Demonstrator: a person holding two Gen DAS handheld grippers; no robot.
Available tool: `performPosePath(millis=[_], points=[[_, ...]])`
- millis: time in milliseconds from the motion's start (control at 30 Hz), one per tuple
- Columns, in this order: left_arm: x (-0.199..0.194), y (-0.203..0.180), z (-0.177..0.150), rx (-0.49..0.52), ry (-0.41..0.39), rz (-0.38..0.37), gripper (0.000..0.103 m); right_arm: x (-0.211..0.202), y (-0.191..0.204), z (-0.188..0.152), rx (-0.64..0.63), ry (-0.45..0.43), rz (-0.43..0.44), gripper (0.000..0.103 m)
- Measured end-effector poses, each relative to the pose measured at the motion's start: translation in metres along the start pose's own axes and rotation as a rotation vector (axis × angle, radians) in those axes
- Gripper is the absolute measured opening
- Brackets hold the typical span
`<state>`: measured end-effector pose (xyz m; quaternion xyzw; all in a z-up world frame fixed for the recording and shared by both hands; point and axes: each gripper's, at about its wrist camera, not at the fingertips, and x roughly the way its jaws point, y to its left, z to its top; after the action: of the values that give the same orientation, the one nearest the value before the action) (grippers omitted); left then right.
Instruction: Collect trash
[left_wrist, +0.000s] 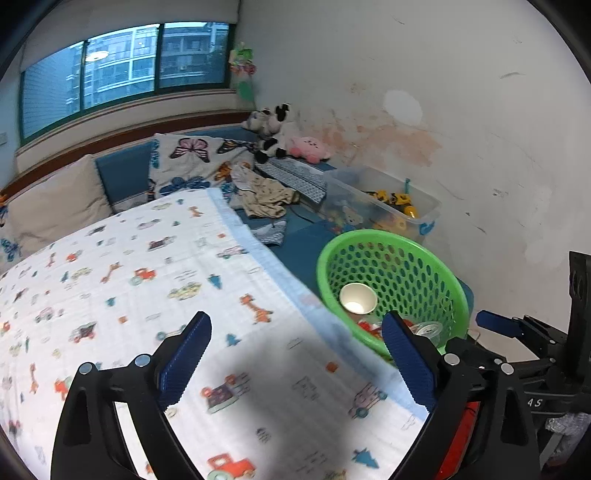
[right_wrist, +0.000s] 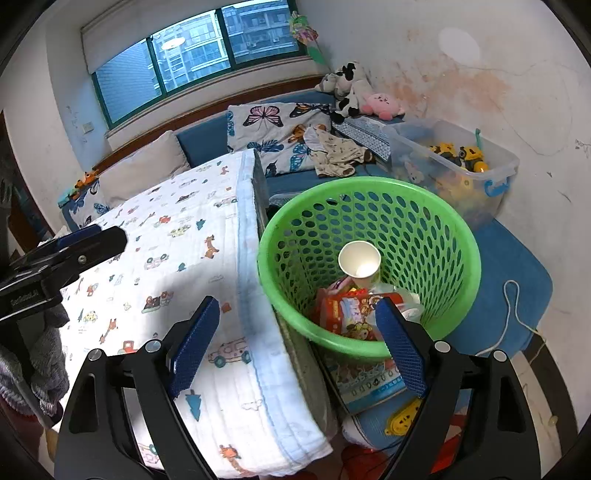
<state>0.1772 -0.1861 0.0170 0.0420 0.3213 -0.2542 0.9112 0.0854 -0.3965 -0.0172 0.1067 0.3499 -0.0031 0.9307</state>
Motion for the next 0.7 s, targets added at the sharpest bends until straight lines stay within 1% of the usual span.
performPosePath(millis=[133, 233, 333, 467, 700], points=[[-0.015, 0.007, -0.007, -0.012, -0.013, 0.031, 0.092, -0.004, 0.01, -0.002, -0.017, -0.002, -0.005, 0.088], [-0.027, 0.014, -0.014, -0.028, -0.018, 0.041, 0.093, -0.01, 0.019, -0.005, -0.038, -0.013, -0.018, 0.09], [-0.038, 0.019, -0.023, -0.029, -0.023, 0.061, 0.093, -0.015, 0.027, -0.008, -0.049, -0.019, -0.012, 0.091], [-0.052, 0.028, -0.037, -0.033, -0.02, 0.107, 0.094, -0.02, 0.039, -0.012, -0.069, -0.024, -0.014, 0.093], [-0.075, 0.052, -0.055, -0.079, -0.04, 0.149, 0.094, -0.028, 0.059, -0.022, -0.105, -0.022, 0.0, 0.094]])
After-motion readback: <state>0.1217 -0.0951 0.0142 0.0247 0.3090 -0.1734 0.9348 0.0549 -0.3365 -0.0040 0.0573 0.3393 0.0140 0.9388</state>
